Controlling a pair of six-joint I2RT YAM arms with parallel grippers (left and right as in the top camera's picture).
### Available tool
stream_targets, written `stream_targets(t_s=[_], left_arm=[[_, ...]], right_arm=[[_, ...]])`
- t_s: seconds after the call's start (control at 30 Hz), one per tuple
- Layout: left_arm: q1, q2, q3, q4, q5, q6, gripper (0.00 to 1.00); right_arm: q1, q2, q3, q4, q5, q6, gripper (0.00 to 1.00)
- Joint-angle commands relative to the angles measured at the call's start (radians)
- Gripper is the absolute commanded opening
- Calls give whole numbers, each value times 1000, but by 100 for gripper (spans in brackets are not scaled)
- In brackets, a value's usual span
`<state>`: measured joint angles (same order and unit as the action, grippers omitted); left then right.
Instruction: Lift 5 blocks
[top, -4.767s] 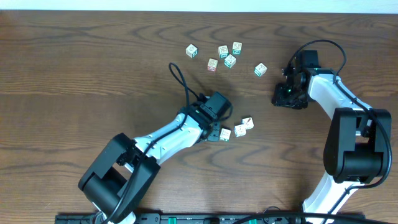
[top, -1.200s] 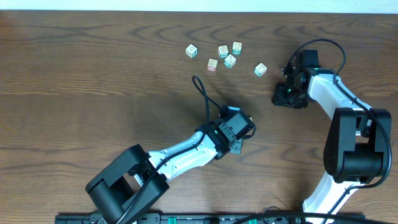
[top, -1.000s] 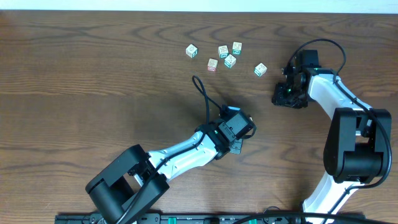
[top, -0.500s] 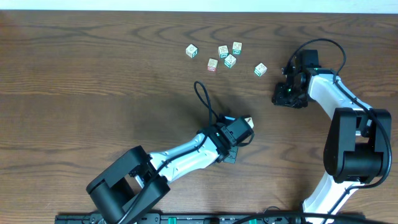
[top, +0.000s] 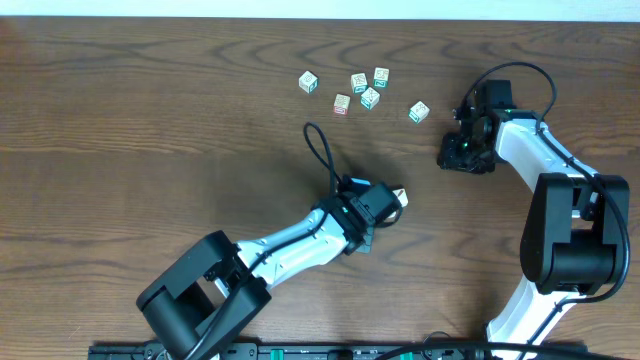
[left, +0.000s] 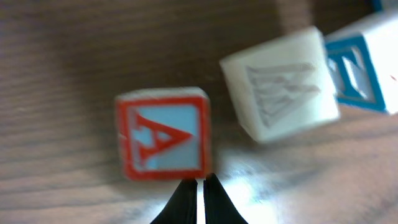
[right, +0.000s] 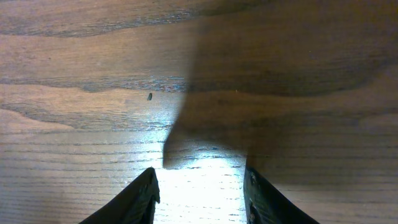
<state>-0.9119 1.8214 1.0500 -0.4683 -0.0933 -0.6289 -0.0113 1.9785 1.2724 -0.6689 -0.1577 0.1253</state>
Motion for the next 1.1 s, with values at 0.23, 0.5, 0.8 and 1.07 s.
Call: stream_targets(t_s=[0.23, 0.5, 0.8, 1.07], left_arm=[[47, -13, -11, 25, -31, -5, 8], [47, -13, -11, 35, 6, -5, 8], [7, -81, -11, -78, -30, -5, 7], [27, -196, -11, -179, -204, 8, 8]], right_arm=[[6, 4, 3, 0, -5, -8, 42], [6, 4, 3, 0, -5, -8, 42], [6, 4, 0, -25, -5, -16, 1], [39, 4, -29, -34, -89, -135, 1]])
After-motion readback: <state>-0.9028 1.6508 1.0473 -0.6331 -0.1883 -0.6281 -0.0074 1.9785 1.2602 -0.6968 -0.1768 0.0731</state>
